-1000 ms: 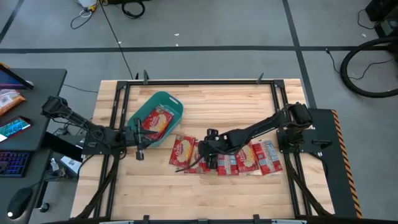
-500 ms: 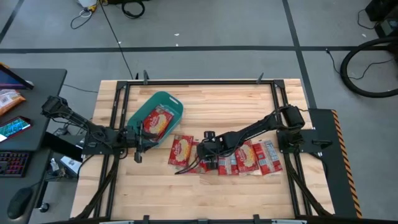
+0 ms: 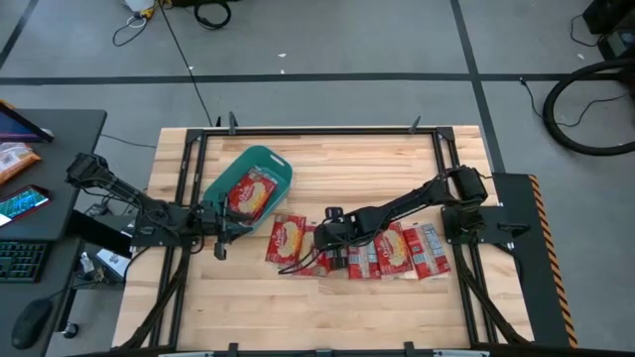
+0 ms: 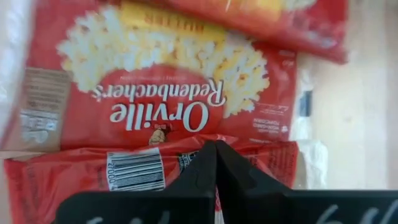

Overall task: Sort popcorn bags into baskets
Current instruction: Put the red popcorn bag into the green bin

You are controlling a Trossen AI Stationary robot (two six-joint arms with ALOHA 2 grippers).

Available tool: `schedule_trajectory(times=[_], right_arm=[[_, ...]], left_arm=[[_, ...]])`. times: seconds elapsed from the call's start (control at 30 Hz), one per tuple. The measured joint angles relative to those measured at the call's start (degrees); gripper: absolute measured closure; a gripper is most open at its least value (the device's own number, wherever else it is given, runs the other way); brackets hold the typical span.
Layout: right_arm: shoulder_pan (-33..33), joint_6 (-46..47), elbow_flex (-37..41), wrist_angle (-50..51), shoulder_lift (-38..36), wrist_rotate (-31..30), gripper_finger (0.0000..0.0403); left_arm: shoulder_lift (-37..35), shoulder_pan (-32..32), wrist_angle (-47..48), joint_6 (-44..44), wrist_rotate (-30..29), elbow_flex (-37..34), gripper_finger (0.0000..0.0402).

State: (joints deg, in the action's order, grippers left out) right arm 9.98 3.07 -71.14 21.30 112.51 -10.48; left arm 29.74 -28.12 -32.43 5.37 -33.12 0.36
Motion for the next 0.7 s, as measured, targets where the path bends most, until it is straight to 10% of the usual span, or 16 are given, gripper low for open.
schedule_trajectory(times=[0.7], right_arm=[[0.11, -4.06, -0.08, -14.31, -11.37, -7.52, 0.0401]], left_arm=[[0.0, 0.0, 0.99, -0.01, 0.0, 0.0, 0.026]])
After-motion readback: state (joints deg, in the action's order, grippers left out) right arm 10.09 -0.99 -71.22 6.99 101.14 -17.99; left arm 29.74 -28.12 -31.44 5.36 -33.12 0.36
